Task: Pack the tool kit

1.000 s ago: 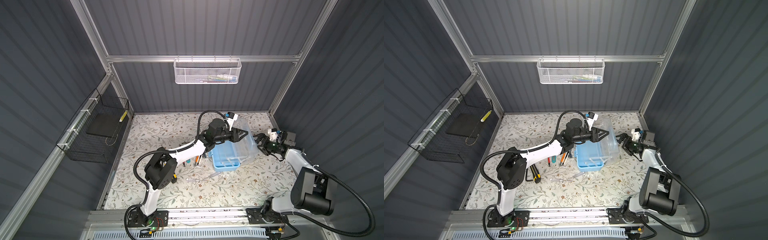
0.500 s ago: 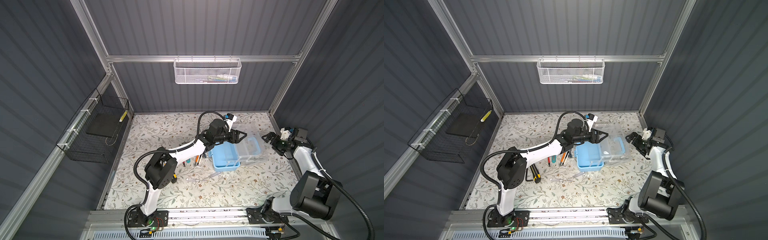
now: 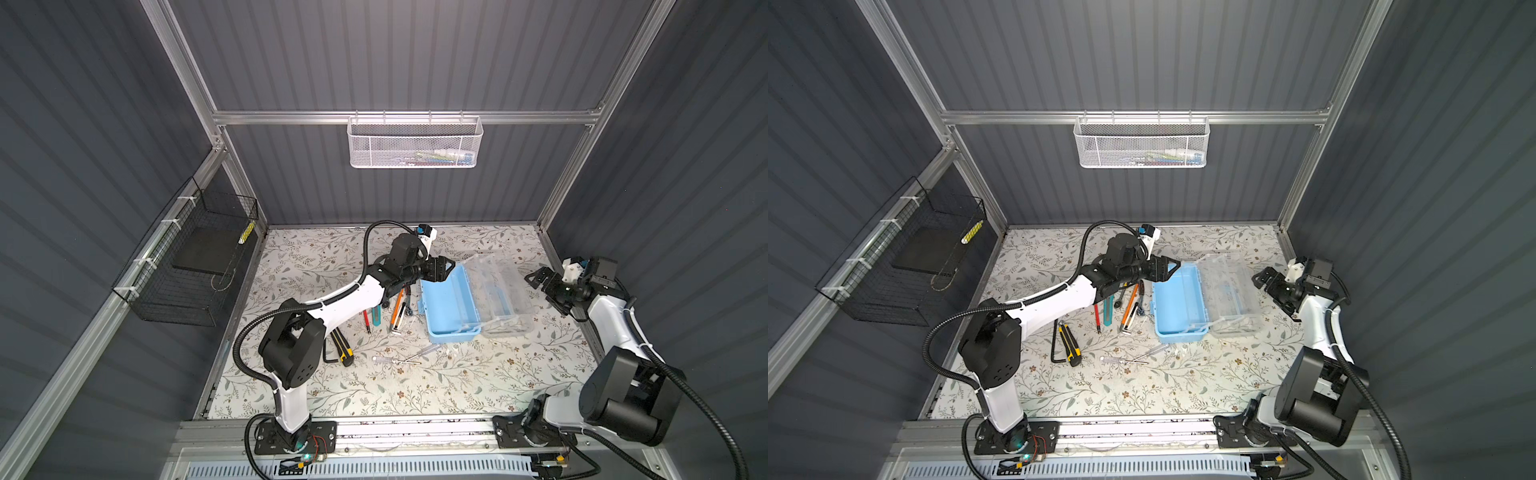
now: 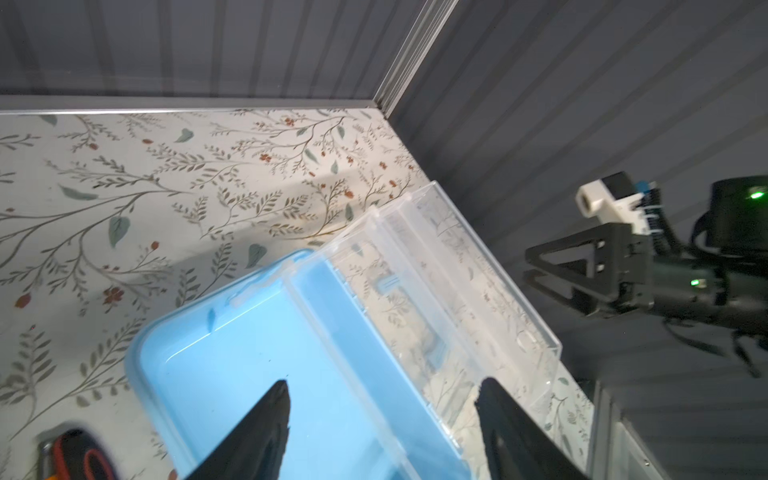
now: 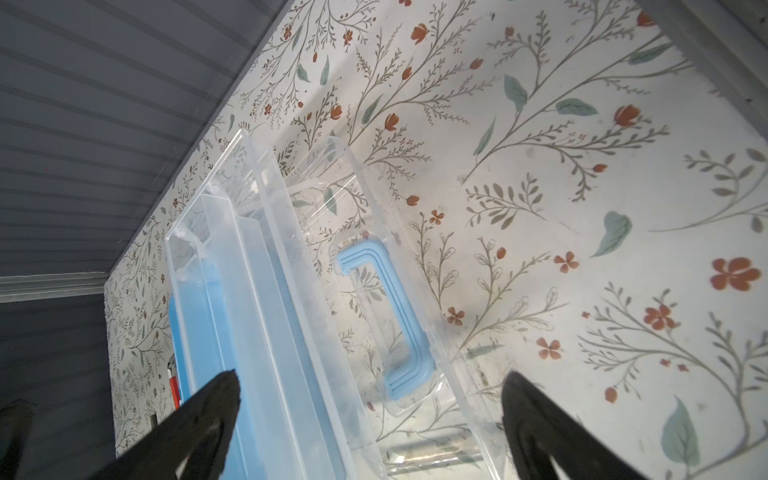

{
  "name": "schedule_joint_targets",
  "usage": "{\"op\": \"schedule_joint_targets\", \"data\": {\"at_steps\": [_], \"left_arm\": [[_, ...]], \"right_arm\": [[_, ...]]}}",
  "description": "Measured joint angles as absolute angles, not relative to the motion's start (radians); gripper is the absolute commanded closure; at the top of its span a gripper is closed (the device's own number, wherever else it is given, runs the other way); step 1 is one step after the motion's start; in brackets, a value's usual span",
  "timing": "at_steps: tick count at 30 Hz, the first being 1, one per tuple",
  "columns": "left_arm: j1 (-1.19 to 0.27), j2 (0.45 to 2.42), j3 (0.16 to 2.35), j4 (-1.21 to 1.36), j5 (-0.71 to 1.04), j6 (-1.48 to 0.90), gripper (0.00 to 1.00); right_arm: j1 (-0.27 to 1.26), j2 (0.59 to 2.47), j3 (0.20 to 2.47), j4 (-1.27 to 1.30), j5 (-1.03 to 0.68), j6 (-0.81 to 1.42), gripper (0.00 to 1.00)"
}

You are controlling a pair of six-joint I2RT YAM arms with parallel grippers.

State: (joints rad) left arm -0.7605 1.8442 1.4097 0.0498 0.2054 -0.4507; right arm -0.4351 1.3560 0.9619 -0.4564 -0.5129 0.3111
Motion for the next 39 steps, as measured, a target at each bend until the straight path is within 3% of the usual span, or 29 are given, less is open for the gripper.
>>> {"op": "schedule_joint_targets", "data": {"at_steps": [11, 21, 39], "left_arm": [[-0.76, 1.828, 1.246, -0.075, 0.147, -0.463, 0.17], [-0.762, 1.818, 1.223, -0.067, 0.197, -0.532, 0.22], [-0.823, 1.926, 1.27, -0.002, 0.271, -0.635, 0.22]], "right_arm": [[-0.415, 1.302, 0.935, -0.442, -0.548, 0.314, 0.05], [-0.387, 1.299, 0.935, -0.442, -0.546, 0.331, 0.05], [-0.379, 1.243, 0.987, -0.504, -0.514, 0.328, 0.09]]}}
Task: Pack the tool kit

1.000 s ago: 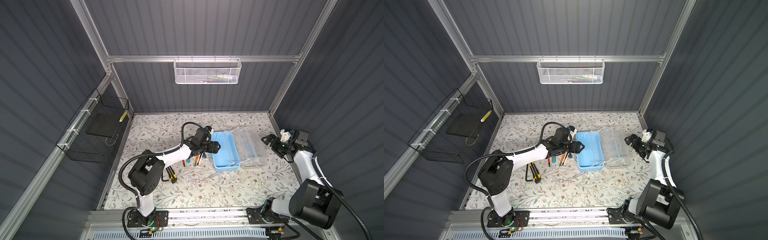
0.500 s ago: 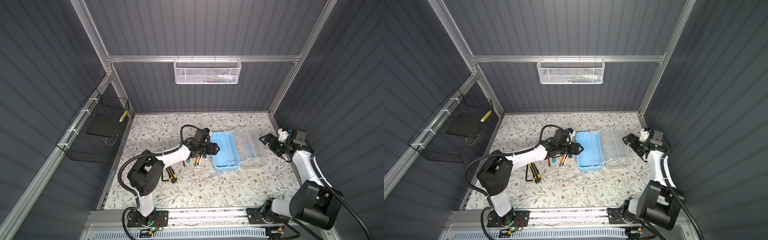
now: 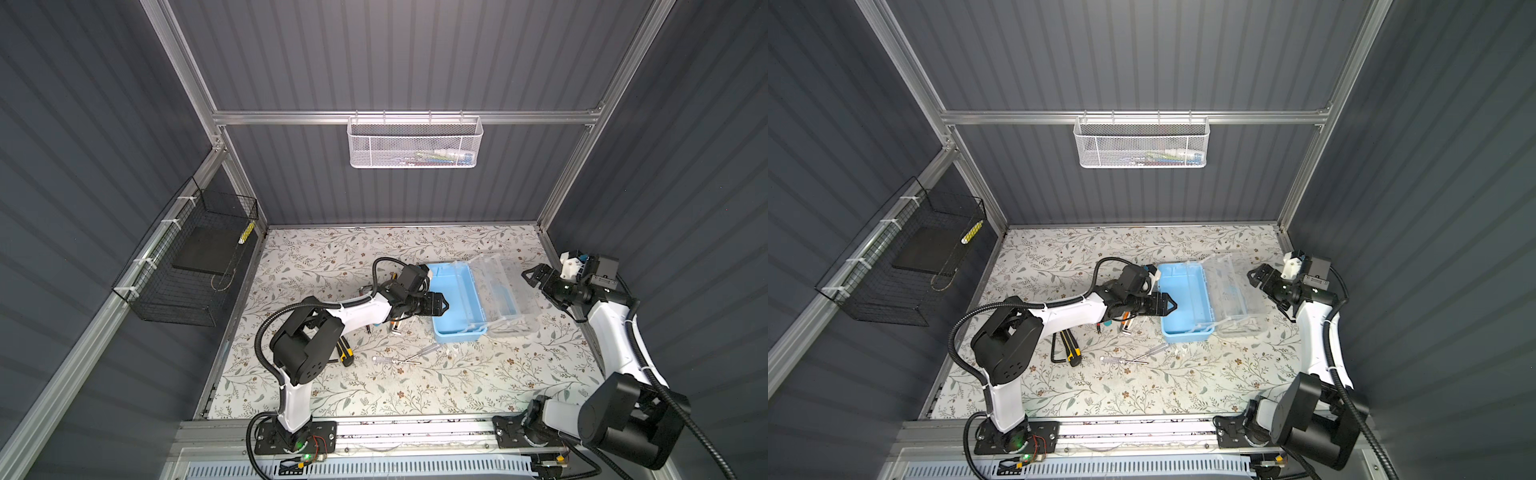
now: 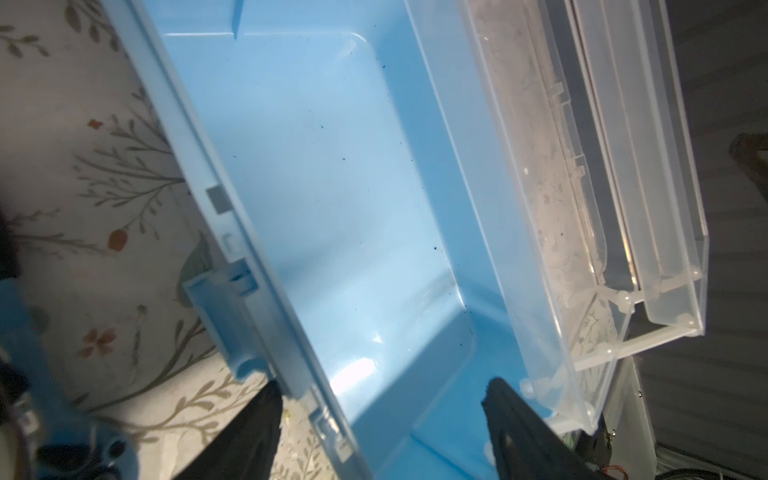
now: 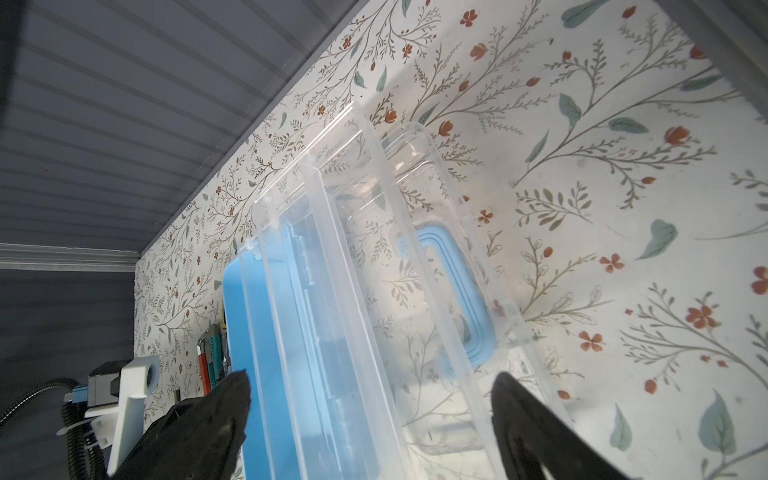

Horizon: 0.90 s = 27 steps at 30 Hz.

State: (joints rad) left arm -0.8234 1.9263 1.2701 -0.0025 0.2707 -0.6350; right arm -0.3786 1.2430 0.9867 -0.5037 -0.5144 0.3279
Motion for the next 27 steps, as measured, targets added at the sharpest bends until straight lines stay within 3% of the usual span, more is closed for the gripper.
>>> {"op": "schedule_joint_targets", "data": {"at_steps": [5, 13, 22, 27], "left_arm": [[-0.846, 1.949, 1.306, 0.019, 0.286, -0.643, 0.18], [-0.849, 1.945, 1.316, 0.008, 0.258, -0.625, 0.0], [-0.813, 1.868, 1.316, -0.047, 0.179, -0.594, 0.0], [-0.781, 1.804, 1.307, -0.085, 0.131, -0.568, 0.0]], "right_arm": [[-0.367, 1.22, 1.001, -0.527, -0.503, 0.307, 0.09], [-0.238, 1.135, 1.002, -0.529, -0.484, 0.224, 0.07], [-0.007, 1.01, 0.986, -0.458, -0.422, 0.044, 0.09], [0.104, 0.999, 0.957, -0.446, -0.399, -0.068, 0.15]]}}
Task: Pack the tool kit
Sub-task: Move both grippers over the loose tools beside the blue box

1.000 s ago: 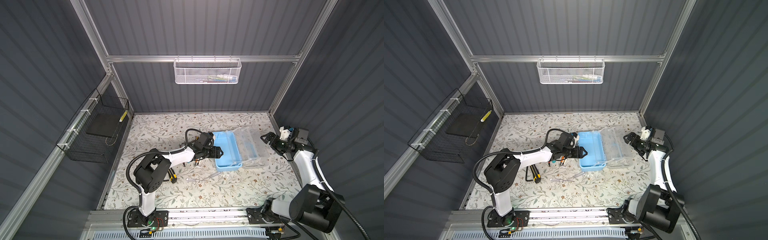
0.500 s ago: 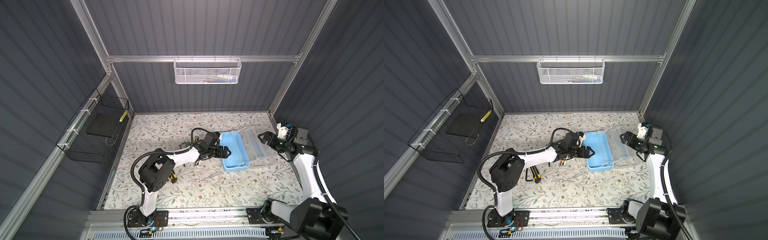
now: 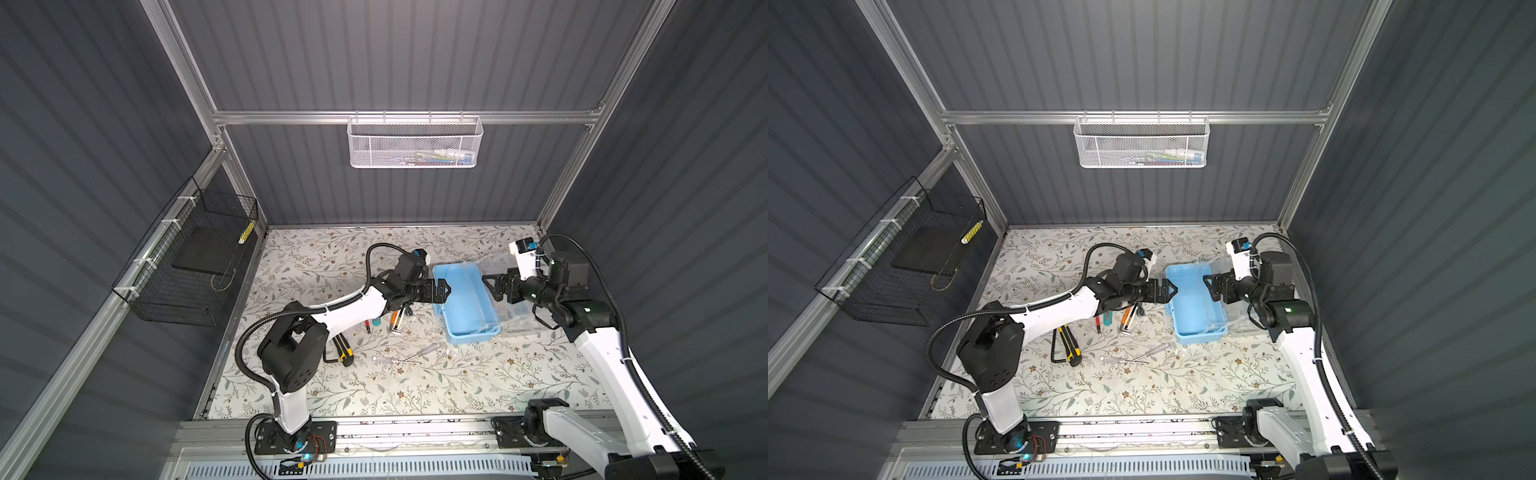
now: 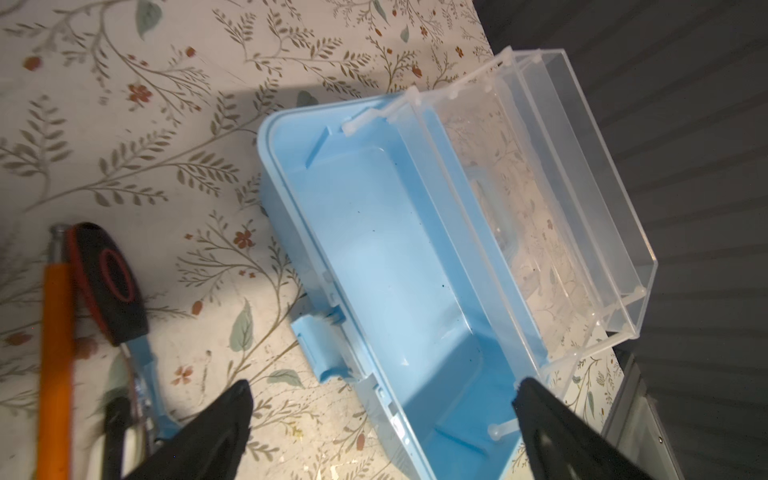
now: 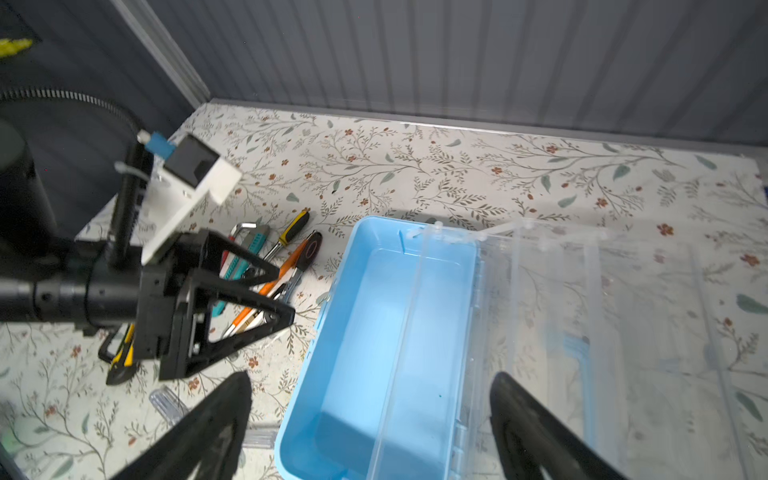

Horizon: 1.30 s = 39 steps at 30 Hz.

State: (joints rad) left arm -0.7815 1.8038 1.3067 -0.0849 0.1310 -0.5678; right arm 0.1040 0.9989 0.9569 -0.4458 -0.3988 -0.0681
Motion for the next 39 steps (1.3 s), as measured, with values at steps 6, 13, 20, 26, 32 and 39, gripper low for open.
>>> {"op": "schedule_joint_targets", "data": {"at_steps": [6, 13, 20, 26, 32, 39], "left_arm": [[-0.715, 1.729, 1.234, -0.12, 0.096, -0.553, 0.0], [-0.61, 1.662, 1.161, -0.173, 0.067, -0.542, 0.0], [-0.528, 1.58, 1.112, -0.213, 0.044, -0.53, 0.0], [-0.455, 1.526, 1.084, -0.237, 0.039, -0.514, 0.0], [-0.418, 1.489, 1.066, -0.266, 0.024, -0.496, 0.0], [-0.418, 1.485, 1.047, -0.278, 0.026, -0.485, 0.0]], "right_arm": [[0.259, 1.0, 0.926, -0.446, -0.369, -0.171, 0.26], [0.481, 1.071, 0.926, -0.498, -0.27, -0.279, 0.38], [0.64, 1.208, 0.927, -0.531, -0.205, -0.351, 0.46], [0.748, 1.332, 0.937, -0.548, -0.172, -0.406, 0.49], [0.815, 1.432, 0.95, -0.559, -0.145, -0.463, 0.51], [0.853, 1.543, 0.982, -0.569, -0.103, -0.508, 0.52]]}}
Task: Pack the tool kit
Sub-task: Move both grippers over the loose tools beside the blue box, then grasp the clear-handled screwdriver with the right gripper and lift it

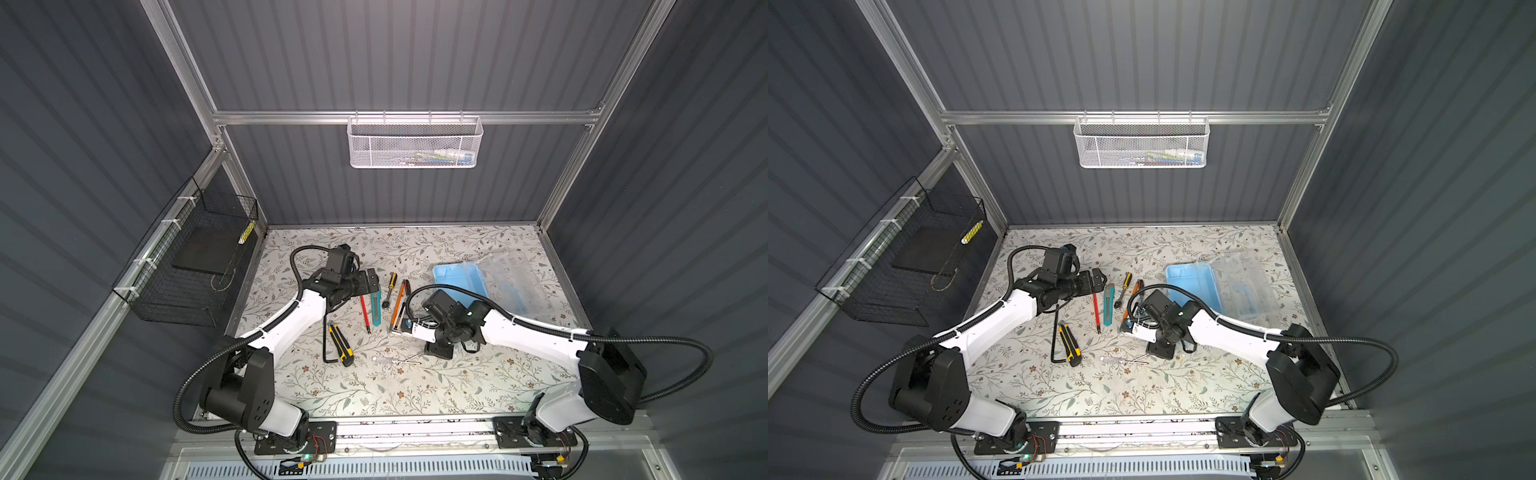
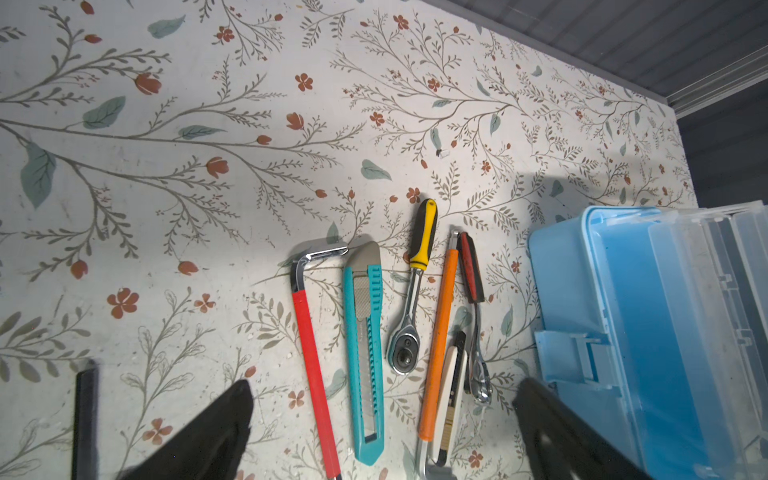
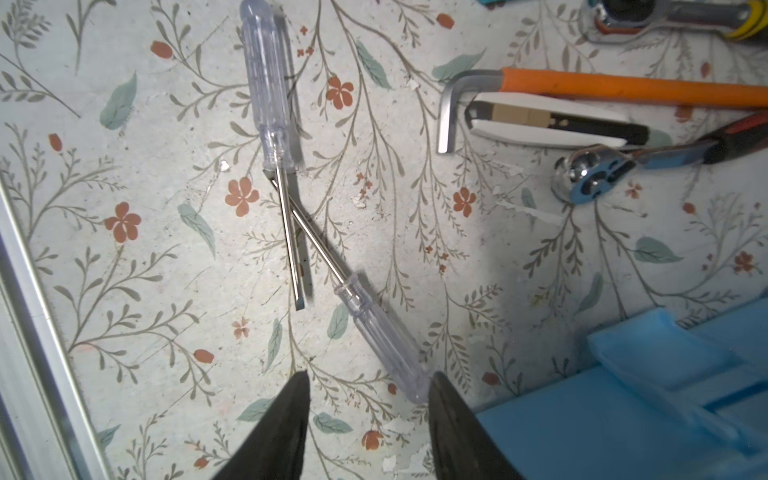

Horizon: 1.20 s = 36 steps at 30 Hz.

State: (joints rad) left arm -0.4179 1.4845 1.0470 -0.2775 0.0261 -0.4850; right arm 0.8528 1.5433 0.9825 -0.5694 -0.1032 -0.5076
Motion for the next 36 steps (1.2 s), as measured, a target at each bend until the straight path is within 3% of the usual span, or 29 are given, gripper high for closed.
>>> {"op": "schedule_joint_targets", "data": {"at_steps": [36], "left_arm": [[-0.418, 1.406, 0.962, -0.323, 0.025, -0.455, 0.0]], "right_arm": [[0.886, 1.743, 1.021, -0.539, 0.052, -0.562, 0.75]]}}
